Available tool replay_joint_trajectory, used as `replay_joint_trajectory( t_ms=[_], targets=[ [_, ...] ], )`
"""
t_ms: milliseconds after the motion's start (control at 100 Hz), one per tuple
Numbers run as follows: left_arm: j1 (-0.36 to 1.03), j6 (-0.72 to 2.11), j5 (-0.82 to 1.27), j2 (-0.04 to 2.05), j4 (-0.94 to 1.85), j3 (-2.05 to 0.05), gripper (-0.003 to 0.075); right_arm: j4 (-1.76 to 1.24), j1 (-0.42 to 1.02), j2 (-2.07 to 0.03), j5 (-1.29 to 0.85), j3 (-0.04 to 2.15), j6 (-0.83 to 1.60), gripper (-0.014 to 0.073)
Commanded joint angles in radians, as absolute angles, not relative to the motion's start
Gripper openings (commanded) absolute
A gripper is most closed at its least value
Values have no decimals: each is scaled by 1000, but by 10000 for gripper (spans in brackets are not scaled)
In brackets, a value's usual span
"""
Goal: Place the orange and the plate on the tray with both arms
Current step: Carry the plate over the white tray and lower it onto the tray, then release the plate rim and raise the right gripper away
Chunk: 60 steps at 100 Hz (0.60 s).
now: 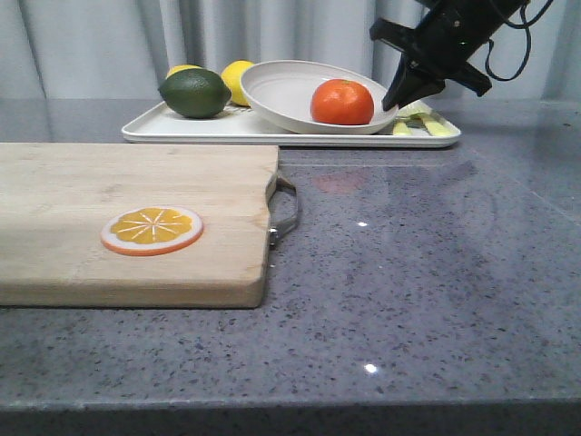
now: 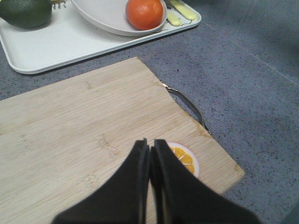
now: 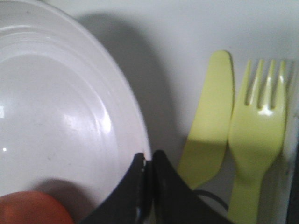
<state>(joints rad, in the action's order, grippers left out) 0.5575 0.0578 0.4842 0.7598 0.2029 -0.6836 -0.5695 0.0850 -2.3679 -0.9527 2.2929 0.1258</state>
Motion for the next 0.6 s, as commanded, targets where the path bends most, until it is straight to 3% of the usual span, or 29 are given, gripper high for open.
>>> replay_joint_trajectory(
  t_ms=[0, 200, 590],
  targets=[
    [556, 51, 413, 754, 208, -711, -20, -606, 83, -2299, -913, 2326, 125, 62],
    [556, 51, 413, 754, 208, -711, -20, -608, 83, -2297, -907, 2326, 125, 227],
    [556, 51, 413, 754, 208, -711, -20, -632, 83, -2263, -927, 2326, 125, 224]
  ],
)
